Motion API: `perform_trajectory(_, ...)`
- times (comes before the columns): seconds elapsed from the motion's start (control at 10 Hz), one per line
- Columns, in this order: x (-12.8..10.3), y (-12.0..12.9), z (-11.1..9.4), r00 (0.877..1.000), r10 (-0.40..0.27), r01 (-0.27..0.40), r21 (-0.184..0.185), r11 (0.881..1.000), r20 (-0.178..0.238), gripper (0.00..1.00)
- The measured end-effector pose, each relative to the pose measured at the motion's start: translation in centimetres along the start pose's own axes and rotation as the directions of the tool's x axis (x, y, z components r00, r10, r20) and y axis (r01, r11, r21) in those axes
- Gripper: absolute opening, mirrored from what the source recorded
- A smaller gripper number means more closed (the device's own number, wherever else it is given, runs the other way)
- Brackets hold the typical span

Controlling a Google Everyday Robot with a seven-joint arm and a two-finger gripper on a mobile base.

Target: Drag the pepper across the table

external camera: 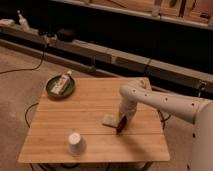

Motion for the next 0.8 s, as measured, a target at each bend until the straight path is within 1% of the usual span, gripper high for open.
perform_trajectory(0.1,-0.2,-1.2,-0.1,1.0,-0.021,0.021,0.012,1.0,-0.008,0.36)
perform_trajectory(0.3,-0.6,-2.7,0.0,0.999,-0.045,0.045,0.027,0.999,-0.015,0.36)
perform_trajectory(0.5,-1.0,-3.8,0.3,0.998,-0.064,0.064,0.032,0.997,-0.02,0.36)
perform_trajectory(0.8,-1.9,-6.2,0.6,0.994,-0.107,0.108,0.037,0.993,-0.024,0.36)
